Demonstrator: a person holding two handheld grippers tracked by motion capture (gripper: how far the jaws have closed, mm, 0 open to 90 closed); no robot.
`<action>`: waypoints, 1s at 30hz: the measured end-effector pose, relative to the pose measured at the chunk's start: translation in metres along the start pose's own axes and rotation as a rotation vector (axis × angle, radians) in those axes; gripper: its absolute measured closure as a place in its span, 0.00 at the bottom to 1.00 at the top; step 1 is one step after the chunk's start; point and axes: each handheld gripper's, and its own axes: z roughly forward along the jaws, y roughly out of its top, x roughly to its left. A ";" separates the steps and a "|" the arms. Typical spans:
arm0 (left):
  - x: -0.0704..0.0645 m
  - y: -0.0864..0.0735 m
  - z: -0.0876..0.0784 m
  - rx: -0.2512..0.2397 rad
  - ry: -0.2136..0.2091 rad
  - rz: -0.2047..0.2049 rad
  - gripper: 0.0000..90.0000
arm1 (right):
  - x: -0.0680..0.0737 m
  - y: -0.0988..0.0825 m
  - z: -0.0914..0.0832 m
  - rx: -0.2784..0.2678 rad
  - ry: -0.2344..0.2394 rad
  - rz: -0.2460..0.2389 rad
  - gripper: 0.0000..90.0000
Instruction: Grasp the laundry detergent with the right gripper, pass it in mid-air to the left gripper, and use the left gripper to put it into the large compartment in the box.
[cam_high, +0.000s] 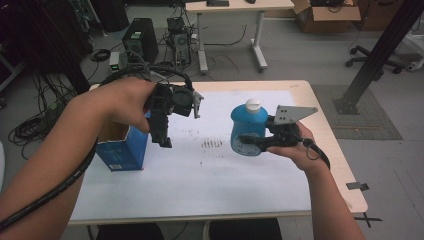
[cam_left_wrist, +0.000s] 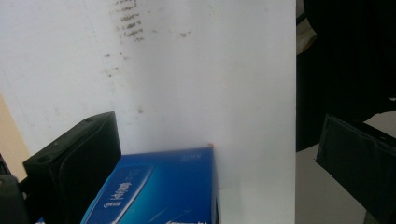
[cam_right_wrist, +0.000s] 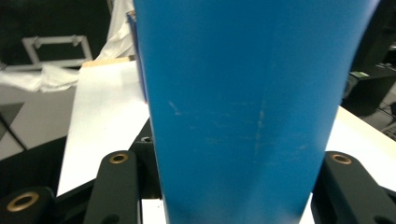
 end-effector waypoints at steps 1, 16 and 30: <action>0.001 0.001 0.000 -0.001 -0.003 -0.001 0.00 | 0.002 0.003 0.001 0.005 0.024 -0.016 0.52; 0.012 0.000 0.003 -0.024 -0.053 -0.032 0.00 | 0.018 0.008 0.016 0.008 0.124 -0.062 0.52; 0.013 0.003 0.013 -0.038 -0.073 -0.036 0.00 | 0.025 -0.005 0.049 -0.038 0.156 -0.059 0.52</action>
